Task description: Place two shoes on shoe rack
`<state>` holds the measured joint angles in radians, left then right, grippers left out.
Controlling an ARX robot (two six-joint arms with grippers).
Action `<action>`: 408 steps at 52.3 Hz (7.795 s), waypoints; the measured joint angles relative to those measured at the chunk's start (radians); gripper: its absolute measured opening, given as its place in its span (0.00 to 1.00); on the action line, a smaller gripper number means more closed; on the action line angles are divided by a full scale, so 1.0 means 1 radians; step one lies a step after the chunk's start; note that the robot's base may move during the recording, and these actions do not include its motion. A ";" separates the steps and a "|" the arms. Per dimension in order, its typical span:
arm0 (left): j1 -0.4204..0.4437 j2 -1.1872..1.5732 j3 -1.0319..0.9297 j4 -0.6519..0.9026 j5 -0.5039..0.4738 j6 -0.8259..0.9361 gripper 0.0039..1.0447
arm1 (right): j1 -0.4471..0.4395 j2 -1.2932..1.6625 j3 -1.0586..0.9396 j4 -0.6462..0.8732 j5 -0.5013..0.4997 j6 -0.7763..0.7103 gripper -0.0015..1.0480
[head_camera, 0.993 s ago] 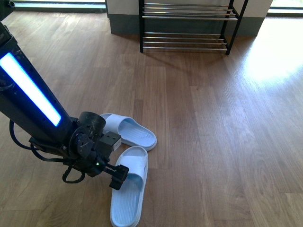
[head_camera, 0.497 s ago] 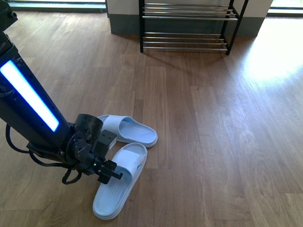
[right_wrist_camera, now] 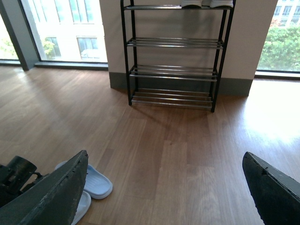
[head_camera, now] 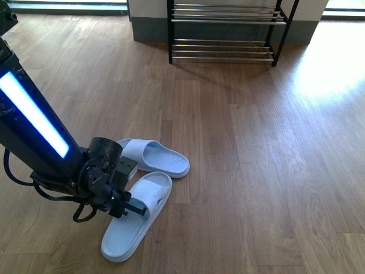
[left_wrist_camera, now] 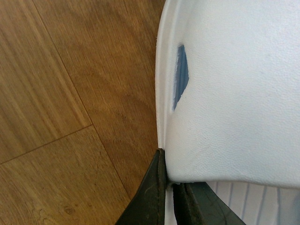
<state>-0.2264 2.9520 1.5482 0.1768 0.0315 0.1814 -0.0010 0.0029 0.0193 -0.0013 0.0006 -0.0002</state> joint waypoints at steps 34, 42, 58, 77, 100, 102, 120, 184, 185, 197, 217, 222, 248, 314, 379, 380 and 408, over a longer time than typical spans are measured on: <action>0.108 -0.783 -0.434 -0.167 -0.095 -0.298 0.02 | 0.000 0.000 0.000 0.000 0.000 0.000 0.91; 0.182 -1.085 -0.610 -0.165 -0.182 -0.314 0.02 | 0.000 0.000 0.000 0.000 0.000 0.000 0.91; 0.195 -1.702 -0.960 -0.288 -0.297 -0.333 0.02 | 0.000 0.000 0.000 0.000 0.000 0.000 0.91; -0.016 -2.394 -1.310 -0.253 -0.750 -0.283 0.02 | 0.000 0.000 0.000 0.000 0.000 0.000 0.91; -0.043 -2.460 -1.337 -0.226 -0.794 -0.210 0.02 | 0.000 0.000 0.000 0.000 0.000 0.000 0.91; -0.043 -2.460 -1.337 -0.226 -0.794 -0.210 0.02 | 0.000 0.000 0.000 0.000 0.000 0.000 0.91; -0.043 -2.461 -1.338 -0.226 -0.794 -0.208 0.02 | 0.000 0.000 0.000 0.000 0.000 0.000 0.91; -0.044 -2.461 -1.340 -0.226 -0.794 -0.208 0.02 | 0.064 1.078 0.141 0.713 -0.012 -0.321 0.91; -0.044 -2.461 -1.340 -0.226 -0.794 -0.208 0.02 | 0.067 1.154 0.160 0.759 -0.005 -0.339 0.91; -0.044 -2.461 -1.340 -0.226 -0.794 -0.208 0.02 | 0.098 1.816 0.338 0.937 0.007 -0.483 0.91; -0.044 -2.461 -1.340 -0.226 -0.794 -0.208 0.02 | 0.111 2.343 0.603 0.965 0.041 -0.561 0.91; -0.044 -2.461 -1.340 -0.226 -0.794 -0.208 0.02 | 0.113 2.413 0.660 0.924 0.028 -0.557 0.91; -0.044 -2.461 -1.340 -0.226 -0.794 -0.208 0.02 | 0.174 2.605 0.843 0.809 0.027 -0.487 0.91; -0.044 -2.461 -1.340 -0.226 -0.794 -0.208 0.02 | 0.303 2.942 1.334 0.644 0.011 -0.129 0.74; -0.044 -2.461 -1.340 -0.226 -0.794 -0.208 0.02 | -0.060 1.553 0.513 0.811 -0.057 -0.590 0.02; -0.044 -2.461 -1.340 -0.226 -0.794 -0.208 0.02 | -0.058 1.494 0.492 0.781 -0.071 -0.573 0.02; -0.044 -2.461 -1.340 -0.226 -0.795 -0.208 0.02 | -0.018 0.304 0.095 0.103 -0.145 -0.277 0.02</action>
<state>-0.2703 0.4908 0.2081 -0.0494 -0.7631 -0.0265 -0.0193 0.3069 0.1143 0.1017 -0.1444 -0.2771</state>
